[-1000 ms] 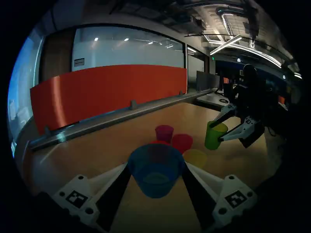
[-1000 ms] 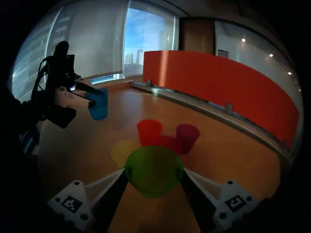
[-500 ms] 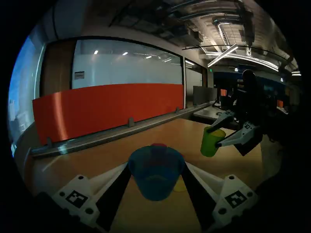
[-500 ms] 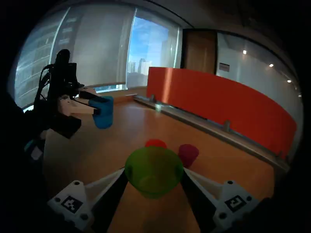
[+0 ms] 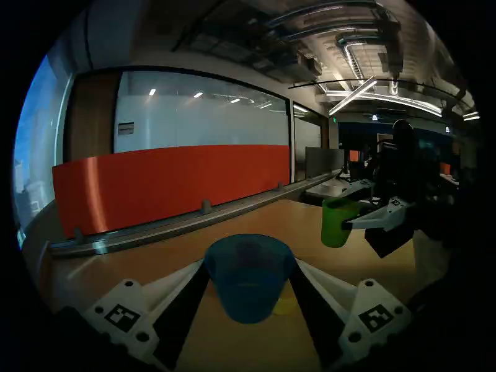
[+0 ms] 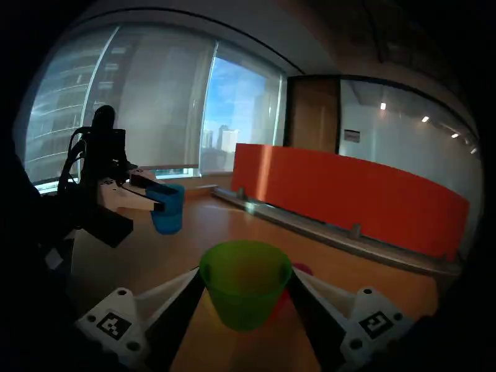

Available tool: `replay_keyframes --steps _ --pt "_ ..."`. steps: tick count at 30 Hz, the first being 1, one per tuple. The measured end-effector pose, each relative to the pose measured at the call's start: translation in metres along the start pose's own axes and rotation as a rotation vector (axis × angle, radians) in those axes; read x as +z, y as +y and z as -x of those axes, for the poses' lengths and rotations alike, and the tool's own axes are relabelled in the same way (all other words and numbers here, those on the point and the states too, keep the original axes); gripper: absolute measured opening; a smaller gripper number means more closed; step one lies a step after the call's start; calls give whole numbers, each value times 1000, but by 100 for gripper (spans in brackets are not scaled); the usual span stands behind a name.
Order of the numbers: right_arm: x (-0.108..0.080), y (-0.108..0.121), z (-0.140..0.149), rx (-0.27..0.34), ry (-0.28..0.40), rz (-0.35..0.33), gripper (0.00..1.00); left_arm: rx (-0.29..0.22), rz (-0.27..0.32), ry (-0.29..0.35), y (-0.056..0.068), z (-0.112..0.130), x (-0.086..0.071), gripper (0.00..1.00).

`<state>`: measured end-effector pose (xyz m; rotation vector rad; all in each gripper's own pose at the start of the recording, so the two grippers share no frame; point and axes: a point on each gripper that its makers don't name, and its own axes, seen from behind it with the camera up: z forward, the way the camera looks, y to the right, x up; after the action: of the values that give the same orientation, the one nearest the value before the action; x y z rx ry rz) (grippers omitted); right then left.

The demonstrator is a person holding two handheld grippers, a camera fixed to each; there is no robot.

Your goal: Pour water

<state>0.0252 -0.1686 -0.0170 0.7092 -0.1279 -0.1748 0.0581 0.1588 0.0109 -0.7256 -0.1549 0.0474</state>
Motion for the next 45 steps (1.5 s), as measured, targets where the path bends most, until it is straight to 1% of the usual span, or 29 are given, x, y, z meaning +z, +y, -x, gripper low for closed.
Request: replay_keyframes --steps 8,14,17,23,26,32,38,45 --pt "0 1 -10 1 60 13 92 7 0 11 1 -5 2 86" --pt "3 -2 -13 -5 77 6 92 7 0 30 2 -11 4 86" --pt "5 -4 -14 -6 77 0 92 11 -2 36 2 -13 4 86" --pt "8 -8 -15 4 84 -19 91 40 -13 42 -1 -19 5 86" --pt "10 -12 -15 5 90 -29 92 46 -17 40 -2 -21 7 86" --pt "16 -20 -11 13 87 -53 91 49 -6 48 2 -26 9 86" --pt "21 -28 -6 29 80 -79 91 68 -12 63 3 -34 10 86" --pt "28 -38 -6 30 77 -110 92 86 -9 77 6 -46 13 86"
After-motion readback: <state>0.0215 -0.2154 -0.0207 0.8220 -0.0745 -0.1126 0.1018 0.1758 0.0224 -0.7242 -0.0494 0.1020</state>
